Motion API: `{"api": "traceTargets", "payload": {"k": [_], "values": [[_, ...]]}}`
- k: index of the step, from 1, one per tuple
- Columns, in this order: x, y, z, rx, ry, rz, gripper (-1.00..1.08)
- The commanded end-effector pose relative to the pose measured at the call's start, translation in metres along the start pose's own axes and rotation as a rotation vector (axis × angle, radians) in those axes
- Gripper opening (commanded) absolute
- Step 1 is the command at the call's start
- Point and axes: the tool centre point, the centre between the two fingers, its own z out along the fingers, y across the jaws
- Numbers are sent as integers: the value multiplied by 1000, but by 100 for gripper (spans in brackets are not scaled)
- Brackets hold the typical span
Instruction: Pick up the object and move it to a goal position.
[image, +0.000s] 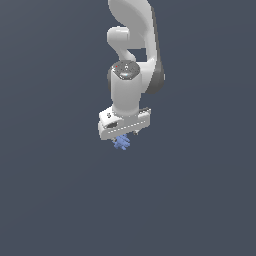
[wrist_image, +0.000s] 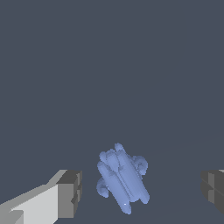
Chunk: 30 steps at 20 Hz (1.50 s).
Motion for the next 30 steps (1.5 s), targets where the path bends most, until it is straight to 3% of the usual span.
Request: {"api": "traceTargets", "payload": {"k": [1,30], "values": [[-4,1,5,1,-2,-67,100],[-48,3,55,23,2,-841,100]]}}
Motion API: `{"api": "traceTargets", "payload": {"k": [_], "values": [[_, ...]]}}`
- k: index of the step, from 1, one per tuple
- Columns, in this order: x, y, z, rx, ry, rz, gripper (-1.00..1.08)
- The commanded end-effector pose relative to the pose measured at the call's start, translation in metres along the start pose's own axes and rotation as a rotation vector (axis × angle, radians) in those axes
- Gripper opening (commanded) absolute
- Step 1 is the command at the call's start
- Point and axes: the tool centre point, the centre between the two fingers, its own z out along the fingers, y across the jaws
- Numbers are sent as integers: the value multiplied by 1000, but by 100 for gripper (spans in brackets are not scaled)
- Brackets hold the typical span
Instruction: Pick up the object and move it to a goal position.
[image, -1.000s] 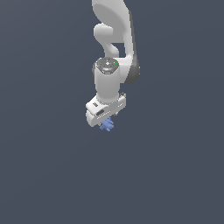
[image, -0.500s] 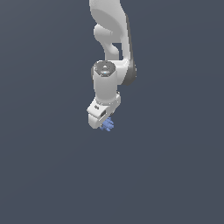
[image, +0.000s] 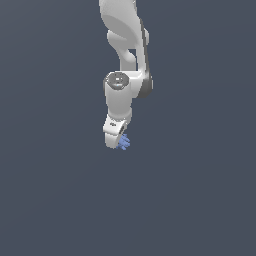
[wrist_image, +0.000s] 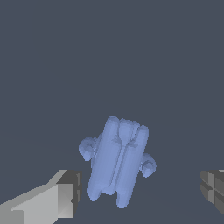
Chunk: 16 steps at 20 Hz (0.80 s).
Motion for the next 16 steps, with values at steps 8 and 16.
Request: {"api": "traceTargets", "payload": {"k": [8,16], "values": [[-6,-9,11,3,9,-206,100],[-8,-13,15,3,13,-283,100]]}}
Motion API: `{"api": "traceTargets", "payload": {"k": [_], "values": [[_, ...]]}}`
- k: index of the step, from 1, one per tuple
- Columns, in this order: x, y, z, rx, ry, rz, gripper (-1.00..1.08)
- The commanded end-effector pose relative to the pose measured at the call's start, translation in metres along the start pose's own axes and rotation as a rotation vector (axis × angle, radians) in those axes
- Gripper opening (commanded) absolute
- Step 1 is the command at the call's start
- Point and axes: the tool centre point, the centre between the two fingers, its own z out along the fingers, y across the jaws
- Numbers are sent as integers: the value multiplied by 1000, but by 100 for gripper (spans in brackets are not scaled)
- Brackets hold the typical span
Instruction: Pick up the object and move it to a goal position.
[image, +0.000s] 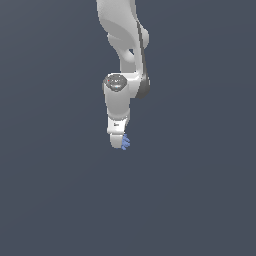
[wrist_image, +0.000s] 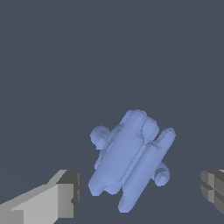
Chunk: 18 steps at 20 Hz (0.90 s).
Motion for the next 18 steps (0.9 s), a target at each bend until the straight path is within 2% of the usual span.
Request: {"api": "traceTargets", "payload": {"k": [1,8,18], "values": [[0,-1,1,0,1,-15,100],[0,-1,6,0,1,-13,100],[0,-2,46,0,1,-17,100]]}}
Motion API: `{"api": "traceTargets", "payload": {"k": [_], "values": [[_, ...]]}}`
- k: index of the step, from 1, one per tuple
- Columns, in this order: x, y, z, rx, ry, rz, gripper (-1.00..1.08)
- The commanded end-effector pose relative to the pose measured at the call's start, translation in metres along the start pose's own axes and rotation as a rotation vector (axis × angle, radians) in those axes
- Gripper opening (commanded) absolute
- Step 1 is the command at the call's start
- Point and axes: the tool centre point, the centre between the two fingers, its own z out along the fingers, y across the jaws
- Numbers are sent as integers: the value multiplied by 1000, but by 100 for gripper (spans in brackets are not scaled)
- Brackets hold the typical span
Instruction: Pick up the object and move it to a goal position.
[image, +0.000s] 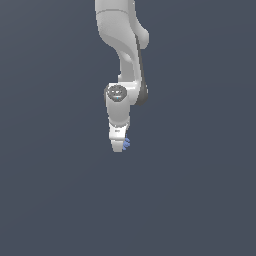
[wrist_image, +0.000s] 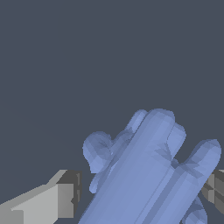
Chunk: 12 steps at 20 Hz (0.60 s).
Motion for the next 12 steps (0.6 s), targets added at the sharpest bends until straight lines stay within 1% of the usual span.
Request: {"api": "traceTargets", "payload": {"k": [1,4,5,12], "values": [[0,0,7,-1,0,0,100],[0,1,10,-1,0,-1,100],[0,1,10,-1,0,-1,-100],[0,1,10,-1,0,-1,-100]]}}
